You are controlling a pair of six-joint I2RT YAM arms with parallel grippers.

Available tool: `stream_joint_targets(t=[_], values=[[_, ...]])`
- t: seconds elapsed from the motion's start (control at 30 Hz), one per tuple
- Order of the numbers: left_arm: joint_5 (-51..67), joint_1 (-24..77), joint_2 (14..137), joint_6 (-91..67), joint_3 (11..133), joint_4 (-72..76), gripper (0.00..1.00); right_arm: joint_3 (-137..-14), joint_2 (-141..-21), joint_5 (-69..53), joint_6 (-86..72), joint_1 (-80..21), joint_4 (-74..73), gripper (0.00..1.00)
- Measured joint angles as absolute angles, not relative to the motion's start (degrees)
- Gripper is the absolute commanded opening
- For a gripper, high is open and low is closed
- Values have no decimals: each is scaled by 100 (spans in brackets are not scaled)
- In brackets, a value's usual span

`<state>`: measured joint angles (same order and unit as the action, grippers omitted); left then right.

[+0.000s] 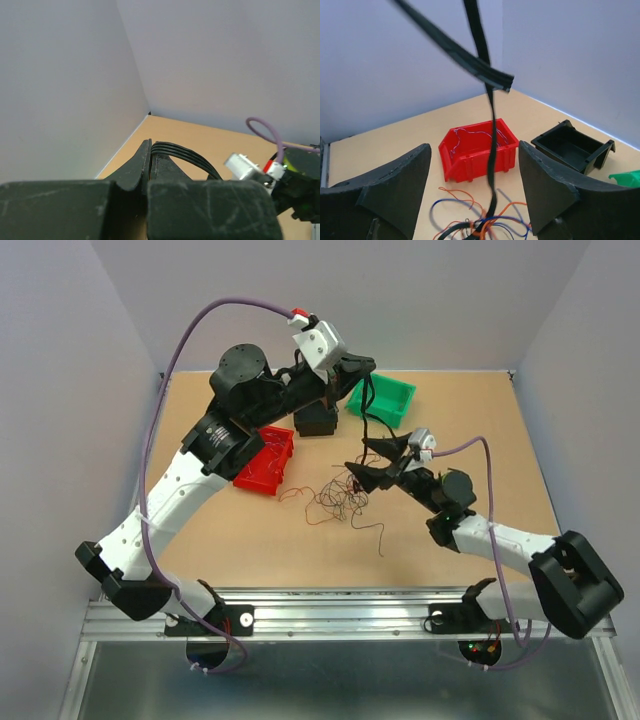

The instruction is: Untangle the cables

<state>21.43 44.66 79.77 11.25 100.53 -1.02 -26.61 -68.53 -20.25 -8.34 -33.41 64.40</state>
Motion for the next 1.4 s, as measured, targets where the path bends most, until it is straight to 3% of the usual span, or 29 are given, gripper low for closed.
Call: stream_joint_targets(t=[0.17,0.27,0.6,0.77,0.83,0.9,1.1,1.4], values=[[2272,4501,7977,1000,10053,-93,0,-2816,-7782,-1857,-777,-3341,7002,40],[2154,4515,7981,1035,10141,-141,0,-2816,-8029,-1865,-803,-3341,7107,31],[1184,4528,8490,1765,12759,-493,0,-2635,-9183,-1975,-1363,-3341,7588,28],[845,4528,8060,2235,12844,5,0,-2388,-10036,-1970,-1697,-3341,7363,21],[703,4528,7769,2401,12495,322,0,-2370,-10162,-1841,-1772,-3341,7363,22],[648,4528,7623,2506,12164,475,0,-2344,-10169,-1754,-1817,-3341,7373,34],[445,4528,7513,2827,11358,886,0,-2058,-9865,-1466,-1973,-3341,7419,46],[187,4462,8324,3321,10252,1269,0,-1413,-9347,-1125,-2075,-3341,7413,58]])
